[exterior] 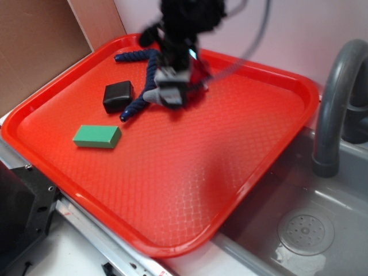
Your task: Grab the red paper.
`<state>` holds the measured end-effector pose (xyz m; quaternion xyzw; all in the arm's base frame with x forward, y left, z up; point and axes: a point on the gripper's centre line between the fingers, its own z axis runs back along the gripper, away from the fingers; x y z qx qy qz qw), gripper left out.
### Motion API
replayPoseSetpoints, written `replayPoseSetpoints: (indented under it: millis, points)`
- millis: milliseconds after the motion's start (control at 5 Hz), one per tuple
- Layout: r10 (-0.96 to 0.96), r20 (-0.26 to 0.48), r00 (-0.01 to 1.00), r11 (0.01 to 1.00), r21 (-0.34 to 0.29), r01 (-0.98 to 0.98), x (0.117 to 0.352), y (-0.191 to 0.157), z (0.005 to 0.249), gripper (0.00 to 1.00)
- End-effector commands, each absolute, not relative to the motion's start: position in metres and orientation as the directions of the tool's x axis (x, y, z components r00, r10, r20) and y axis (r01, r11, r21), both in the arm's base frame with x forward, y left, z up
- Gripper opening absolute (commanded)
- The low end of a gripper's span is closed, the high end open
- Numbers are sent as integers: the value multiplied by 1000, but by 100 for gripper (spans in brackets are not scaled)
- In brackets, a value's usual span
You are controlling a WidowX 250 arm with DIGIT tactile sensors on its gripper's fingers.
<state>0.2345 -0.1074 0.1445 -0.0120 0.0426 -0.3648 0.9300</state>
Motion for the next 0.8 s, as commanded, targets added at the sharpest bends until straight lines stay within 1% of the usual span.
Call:
replayPoseSetpoints:
  millis: [0, 200, 400, 600]
  points:
    - [-248, -3, 969, 963, 103, 247, 173, -87, 222, 0]
    - [-1, 2, 1000, 996, 92, 1, 169, -82, 228, 0]
    - [45, 32, 998, 991, 128, -49, 173, -84, 221, 0]
    - [45, 31, 998, 991, 121, -49, 176, -82, 217, 0]
